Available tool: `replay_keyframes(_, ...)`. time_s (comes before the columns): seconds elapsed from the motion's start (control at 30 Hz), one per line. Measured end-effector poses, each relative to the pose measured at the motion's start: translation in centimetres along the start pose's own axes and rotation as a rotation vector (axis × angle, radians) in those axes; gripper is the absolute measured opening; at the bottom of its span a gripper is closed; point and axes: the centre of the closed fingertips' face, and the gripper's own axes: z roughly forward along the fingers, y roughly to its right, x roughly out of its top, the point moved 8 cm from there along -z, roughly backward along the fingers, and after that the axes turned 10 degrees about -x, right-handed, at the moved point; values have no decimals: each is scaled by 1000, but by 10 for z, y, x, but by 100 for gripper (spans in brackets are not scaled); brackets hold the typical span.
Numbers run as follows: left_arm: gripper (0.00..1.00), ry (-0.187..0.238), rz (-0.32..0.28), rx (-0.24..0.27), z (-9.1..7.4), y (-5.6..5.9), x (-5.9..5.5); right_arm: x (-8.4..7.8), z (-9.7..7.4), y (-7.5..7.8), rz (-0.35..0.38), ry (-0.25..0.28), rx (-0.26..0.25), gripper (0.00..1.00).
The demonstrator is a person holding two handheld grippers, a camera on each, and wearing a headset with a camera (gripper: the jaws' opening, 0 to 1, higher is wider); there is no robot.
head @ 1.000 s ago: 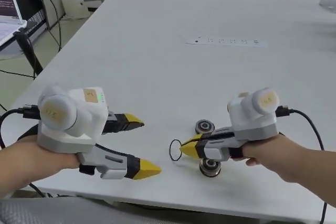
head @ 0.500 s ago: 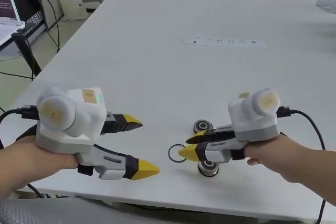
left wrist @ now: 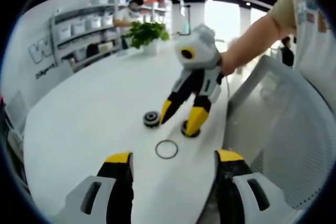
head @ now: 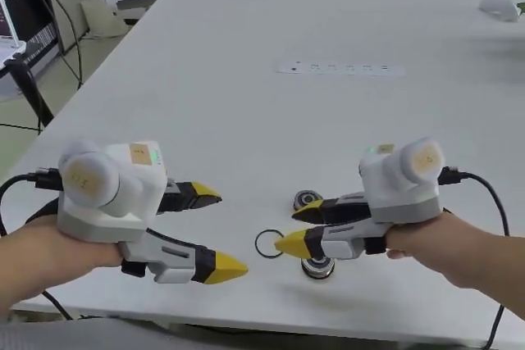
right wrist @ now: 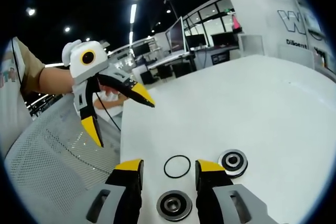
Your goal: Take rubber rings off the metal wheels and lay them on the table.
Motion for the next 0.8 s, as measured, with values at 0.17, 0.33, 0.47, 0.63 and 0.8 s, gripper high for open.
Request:
replay_keyframes(0.17,63,-6,4,-10,4,-2,2,-1,-9,3,-17,10,-11,41)
replay_keyframes(0.33,63,-10,4,-17,9,-3,3,-3,-17,6,-27,18,-23,44)
replay_keyframes(0.47,63,-16,8,-25,13,-4,4,-5,-23,9,-48,20,-34,47)
replay_keyframes(0.63,63,-22,12,-34,18,-5,6,-9,-29,10,-84,21,-36,49)
replay_keyframes(0.8,63,-28,16,-43,23,-6,8,-14,-34,11,-128,11,-36,50)
